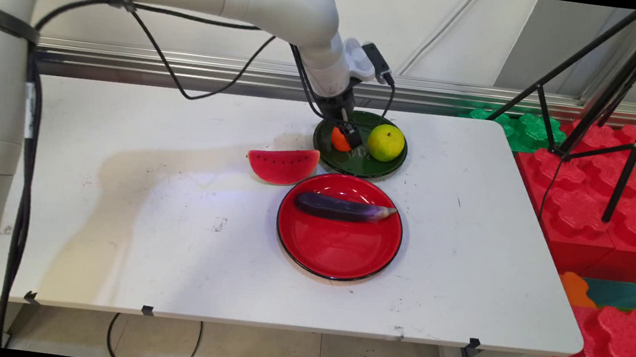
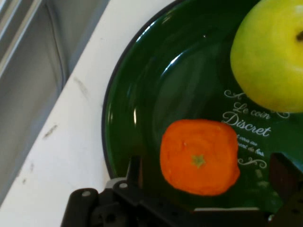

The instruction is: Pick up the mandarin from the green plate, then place the picked object on the red plate

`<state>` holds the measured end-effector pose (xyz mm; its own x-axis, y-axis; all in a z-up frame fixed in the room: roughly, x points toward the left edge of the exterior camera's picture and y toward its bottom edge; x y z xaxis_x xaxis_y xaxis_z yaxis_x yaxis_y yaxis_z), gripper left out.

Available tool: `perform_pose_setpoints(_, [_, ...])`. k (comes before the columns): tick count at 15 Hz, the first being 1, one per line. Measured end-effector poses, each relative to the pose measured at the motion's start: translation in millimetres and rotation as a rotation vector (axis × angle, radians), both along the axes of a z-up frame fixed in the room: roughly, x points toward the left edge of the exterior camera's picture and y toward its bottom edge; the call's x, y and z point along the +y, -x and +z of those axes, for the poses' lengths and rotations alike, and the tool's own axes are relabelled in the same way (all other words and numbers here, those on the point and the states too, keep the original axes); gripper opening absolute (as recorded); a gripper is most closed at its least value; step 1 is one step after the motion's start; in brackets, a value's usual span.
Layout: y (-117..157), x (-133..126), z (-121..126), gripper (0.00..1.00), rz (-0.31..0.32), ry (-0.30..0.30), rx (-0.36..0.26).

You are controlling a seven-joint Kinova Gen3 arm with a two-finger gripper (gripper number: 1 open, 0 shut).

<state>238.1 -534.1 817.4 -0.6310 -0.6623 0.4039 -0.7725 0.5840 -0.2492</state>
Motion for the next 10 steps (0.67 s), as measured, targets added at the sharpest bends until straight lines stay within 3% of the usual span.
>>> perform_pose_setpoints(5, [1.4,-11.3,-18.4,1.0,0.02,-0.018,0.004])
perform_pose_setpoints(6, [1.7,-12.9,-20.3,0.0,0.027,-0.018,0.007])
perform_pose_setpoints(10, [1.3,-15.0,-20.7,0.0,0.053,-0.004,0.021])
